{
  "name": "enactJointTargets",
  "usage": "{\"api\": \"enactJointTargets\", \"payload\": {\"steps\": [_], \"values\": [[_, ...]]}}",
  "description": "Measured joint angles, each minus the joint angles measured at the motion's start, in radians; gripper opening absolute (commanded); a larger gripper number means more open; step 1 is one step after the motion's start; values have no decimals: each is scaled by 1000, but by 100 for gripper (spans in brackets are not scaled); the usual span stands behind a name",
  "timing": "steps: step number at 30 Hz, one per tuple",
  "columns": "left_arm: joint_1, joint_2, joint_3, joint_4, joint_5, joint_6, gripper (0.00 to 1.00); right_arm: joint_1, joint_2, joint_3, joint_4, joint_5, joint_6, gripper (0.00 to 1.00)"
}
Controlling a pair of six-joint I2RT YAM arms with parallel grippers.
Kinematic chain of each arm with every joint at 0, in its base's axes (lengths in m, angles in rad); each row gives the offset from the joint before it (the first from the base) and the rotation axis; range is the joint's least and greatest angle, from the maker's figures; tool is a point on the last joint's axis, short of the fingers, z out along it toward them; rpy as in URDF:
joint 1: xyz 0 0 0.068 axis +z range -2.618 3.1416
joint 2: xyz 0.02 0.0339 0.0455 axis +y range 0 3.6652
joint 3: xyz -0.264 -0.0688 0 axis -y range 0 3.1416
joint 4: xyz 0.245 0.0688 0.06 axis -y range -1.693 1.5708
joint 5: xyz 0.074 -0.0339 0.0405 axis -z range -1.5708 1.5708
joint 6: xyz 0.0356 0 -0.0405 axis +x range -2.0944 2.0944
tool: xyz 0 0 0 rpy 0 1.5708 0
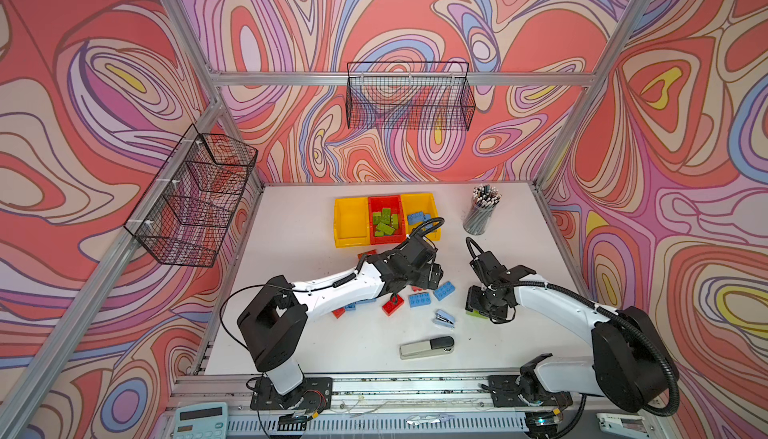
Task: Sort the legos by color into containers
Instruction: 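Carry the lime-green brick with the right gripper and drop it into the red bin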
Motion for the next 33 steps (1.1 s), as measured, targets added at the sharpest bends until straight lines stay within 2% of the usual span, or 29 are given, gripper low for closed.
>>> {"api": "enactJointTargets", "payload": {"steps": [9,19,26,33], "values": [[116,-118,-62,-6,-28,0,100,0,177,463,-19,-16,-58,45],[243,-262,-160,-16,-77,-8,100,11,537,935,56,-151,-113,44],[352,-272,-173,-20,-58,-11,100,59,819,1289,72,-211,-132,44],[441,-245,-164,-22,-21,-7,100,89,1017,1535,66,-262,-137,46]]}}
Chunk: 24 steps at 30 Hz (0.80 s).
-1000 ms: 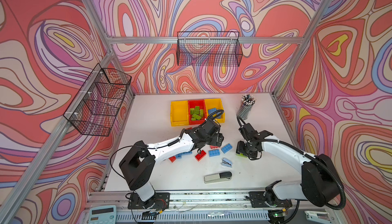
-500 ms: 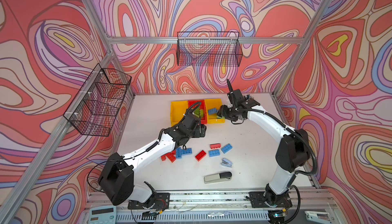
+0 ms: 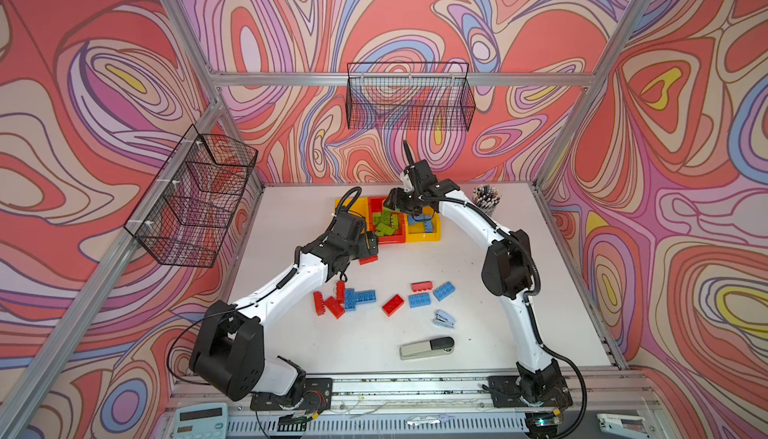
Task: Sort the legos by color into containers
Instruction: 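Carry the lime-green brick with the right gripper and drop it into the red bin, then lower the right gripper to a blue brick while the left gripper lowers nearby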
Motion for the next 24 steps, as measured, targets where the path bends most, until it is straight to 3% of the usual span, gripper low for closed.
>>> {"api": "enactJointTargets", "payload": {"steps": [3,6,9,18,24], "values": [[26,2,4,-6,13,3,100,2,58,64,-2,-21,0,56],[43,2,6,-20,23,6,100,2,97,94,0,-37,1,84],[54,5,10,-38,35,6,100,0,109,96,4,-59,0,98],[58,82,74,-104,81,-14,100,0,49,85,25,-85,-2,98],[9,107,75,-169,73,-68,100,-1,-186,-151,23,-46,-27,98]]}}
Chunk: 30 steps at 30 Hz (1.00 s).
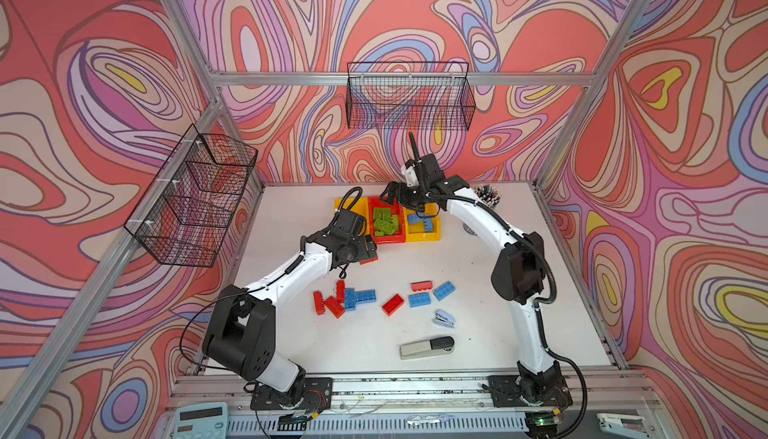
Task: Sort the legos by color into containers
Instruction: 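Lower the right gripper to a blue brick while the left gripper lowers nearby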
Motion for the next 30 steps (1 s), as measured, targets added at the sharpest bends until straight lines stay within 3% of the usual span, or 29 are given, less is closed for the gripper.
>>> {"api": "enactJointTargets", "payload": {"steps": [5,10,15,23,30], "values": [[-90,51,5,-32,-14,-64,100,-3,-213,-259,0,66,-23,98],[-106,119,35,-54,-34,-142,100,-13,-364,-461,-13,125,-30,98],[-109,172,111,-92,-64,-174,100,-20,-466,-568,-29,163,-31,98],[-158,167,116,-153,-87,-221,100,-42,-559,-672,-35,192,-31,98],[-282,159,135,-186,-107,-177,100,-80,-568,-782,-42,211,-35,96]]}}
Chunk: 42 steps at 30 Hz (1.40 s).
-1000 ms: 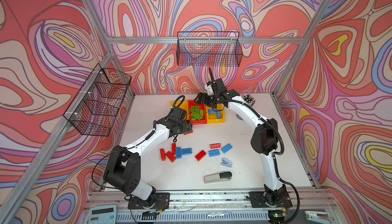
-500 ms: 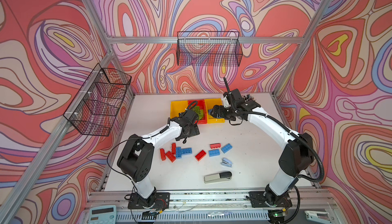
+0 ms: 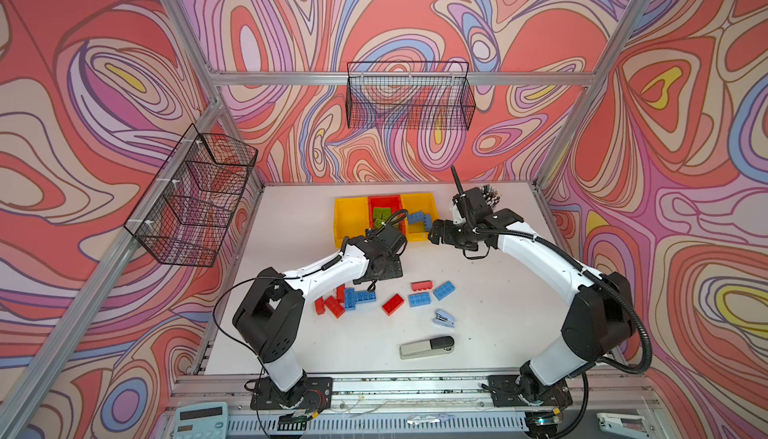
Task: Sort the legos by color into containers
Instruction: 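Lower the right gripper to a blue brick while the left gripper lowers nearby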
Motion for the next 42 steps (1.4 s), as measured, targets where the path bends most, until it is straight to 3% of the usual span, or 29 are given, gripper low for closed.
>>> {"api": "enactJointTargets", "payload": {"steps": [6,14,18,33,42], "values": [[-78,24,85,5,-5,33,100,-38,-39,-164,-32,26,-21,84],[-73,-15,-51,75,-4,32,100,-25,-153,-336,-43,-12,-81,87],[-73,-61,-105,109,-7,32,100,5,-160,-343,-44,-24,-122,98],[-69,-230,-246,145,-127,-29,100,109,-24,-300,-48,10,-237,98],[-55,-238,-275,167,-138,-41,100,137,92,-245,-43,43,-291,98]]}}
